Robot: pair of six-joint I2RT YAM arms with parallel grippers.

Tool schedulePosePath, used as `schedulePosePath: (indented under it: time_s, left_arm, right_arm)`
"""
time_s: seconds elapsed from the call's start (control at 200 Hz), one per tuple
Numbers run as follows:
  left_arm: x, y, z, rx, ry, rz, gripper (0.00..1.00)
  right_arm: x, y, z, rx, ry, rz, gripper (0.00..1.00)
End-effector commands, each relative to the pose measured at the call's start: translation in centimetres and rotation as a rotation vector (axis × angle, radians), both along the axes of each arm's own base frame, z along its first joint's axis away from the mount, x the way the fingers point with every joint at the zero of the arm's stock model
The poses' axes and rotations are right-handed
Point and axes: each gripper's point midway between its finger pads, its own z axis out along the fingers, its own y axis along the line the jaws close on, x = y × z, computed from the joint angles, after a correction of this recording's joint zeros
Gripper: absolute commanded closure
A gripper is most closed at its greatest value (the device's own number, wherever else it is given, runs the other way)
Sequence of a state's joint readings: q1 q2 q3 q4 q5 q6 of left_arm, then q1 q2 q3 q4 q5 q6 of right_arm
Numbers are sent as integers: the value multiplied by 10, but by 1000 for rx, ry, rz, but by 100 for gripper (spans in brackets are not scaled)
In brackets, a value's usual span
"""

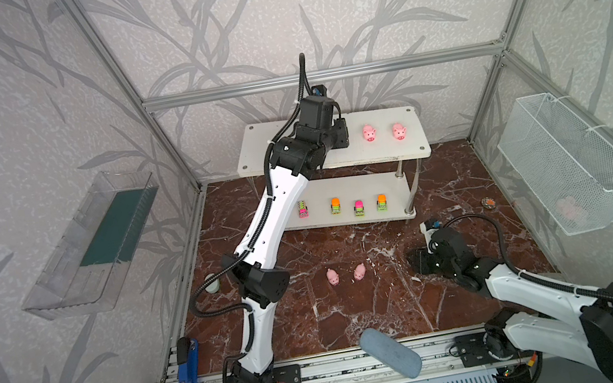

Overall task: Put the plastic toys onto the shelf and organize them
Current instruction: 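Set the pig beside the other pigs on the top shelf and release, then lower the left gripper onto another pink pig on the table and grasp it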

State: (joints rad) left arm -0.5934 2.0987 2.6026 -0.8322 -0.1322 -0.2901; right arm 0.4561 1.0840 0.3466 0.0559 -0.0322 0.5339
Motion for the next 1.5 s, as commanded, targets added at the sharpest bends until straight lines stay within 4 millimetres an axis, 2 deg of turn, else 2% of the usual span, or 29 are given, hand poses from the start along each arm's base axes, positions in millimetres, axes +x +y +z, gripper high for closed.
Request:
schedulePosePath:
  time_s: [0.0, 0.095, 0.18, 0.275, 0.35, 0.435, 0.45, 0.455, 0.465, 0.5, 0.63, 0.715, 0.865, 1.01, 1.23, 1.385, 1.495]
  left_arm:
    - [-37, 28, 84, -55, -172, -8, 49]
    - [-58, 36, 95, -54, -188, -20, 49]
    - [-79, 41, 94, -56, -201, -26, 49]
    - [-107, 54, 85, -64, -212, -13, 48]
    - [-132, 63, 67, -89, -196, -9, 49]
    - [-163, 72, 37, -96, -163, -3, 49]
    - [-170, 75, 37, -107, -166, -1, 49]
    - [-170, 75, 28, -92, -151, 0, 49]
    - [-175, 77, 29, -103, -150, 2, 49]
    - [-185, 83, 11, -97, -113, 15, 49]
    - [-222, 99, -62, -91, 33, 52, 49]
    - [-238, 106, -105, -122, 112, 83, 49]
    - [-247, 109, -191, -67, 248, 147, 46]
    - [-243, 90, -253, -51, 359, 152, 44]
    - [-241, 63, -317, 5, 531, 167, 43]
    - [-241, 51, -347, 18, 616, 181, 40]
    - [-239, 49, -359, 29, 642, 200, 39]
  right_arm:
    - [6, 2, 10, 25, -23, -12, 45]
    - [5, 1, 11, 26, -25, -15, 45]
    - [5, 0, 11, 25, -24, -21, 44]
    - [4, -1, 12, 20, -23, -25, 45]
    - [4, -3, 13, 18, -23, -29, 44]
    - [2, -4, 13, 9, -22, -24, 44]
    - [2, -4, 14, 8, -21, -24, 44]
    - [2, -4, 14, 7, -21, -24, 44]
    - [2, -5, 13, 3, -19, -23, 44]
    - [2, -5, 14, -2, -19, -20, 44]
    - [0, -7, 13, -21, -13, -14, 44]
    - [0, -8, 13, -30, -14, -12, 44]
    - [3, -7, 14, -32, -17, -12, 45]
    - [3, -6, 15, -24, -18, -12, 45]
    - [-1, -8, 13, -22, -20, -16, 45]
    - [-3, -8, 10, -20, -17, -11, 45]
    - [-4, -8, 9, -18, -17, -9, 45]
